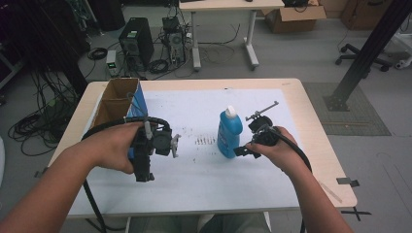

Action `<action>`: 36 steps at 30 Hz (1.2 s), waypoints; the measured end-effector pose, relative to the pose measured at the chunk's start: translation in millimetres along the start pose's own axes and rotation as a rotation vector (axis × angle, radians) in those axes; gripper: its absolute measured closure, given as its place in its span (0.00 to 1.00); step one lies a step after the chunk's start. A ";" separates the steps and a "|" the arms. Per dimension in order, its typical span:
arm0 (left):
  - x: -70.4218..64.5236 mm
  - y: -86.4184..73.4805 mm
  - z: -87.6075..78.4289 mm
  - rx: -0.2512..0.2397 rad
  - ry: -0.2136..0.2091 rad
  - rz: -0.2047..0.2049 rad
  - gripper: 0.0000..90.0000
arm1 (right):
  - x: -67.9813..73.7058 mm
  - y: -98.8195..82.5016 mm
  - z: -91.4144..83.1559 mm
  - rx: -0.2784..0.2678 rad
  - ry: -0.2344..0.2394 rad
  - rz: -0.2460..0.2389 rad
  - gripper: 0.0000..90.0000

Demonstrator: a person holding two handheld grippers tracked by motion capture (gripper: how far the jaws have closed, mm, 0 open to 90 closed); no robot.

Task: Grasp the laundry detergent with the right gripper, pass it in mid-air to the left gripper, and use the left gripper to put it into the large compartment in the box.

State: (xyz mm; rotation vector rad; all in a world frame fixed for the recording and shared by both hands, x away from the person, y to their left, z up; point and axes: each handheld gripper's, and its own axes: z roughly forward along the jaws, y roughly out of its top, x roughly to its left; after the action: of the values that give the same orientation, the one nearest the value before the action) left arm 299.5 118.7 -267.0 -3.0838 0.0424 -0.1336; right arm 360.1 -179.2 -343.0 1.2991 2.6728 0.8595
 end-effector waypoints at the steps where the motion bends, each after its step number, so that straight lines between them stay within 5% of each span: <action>1: -0.1 0.0 0.2 -0.002 0.001 -0.002 0.00 | -0.1 -1.0 2.0 -0.011 0.004 0.005 0.05; 36: -5.6 -2.0 -3.7 -0.005 0.023 0.010 0.00 | 4.4 -14.0 35.1 -0.226 -0.004 0.004 0.04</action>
State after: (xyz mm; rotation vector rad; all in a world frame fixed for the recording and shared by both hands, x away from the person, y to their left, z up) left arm 293.7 120.7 -263.6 -3.0869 0.0589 -0.1692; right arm 356.9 -166.7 -378.8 1.2515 2.4820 1.1202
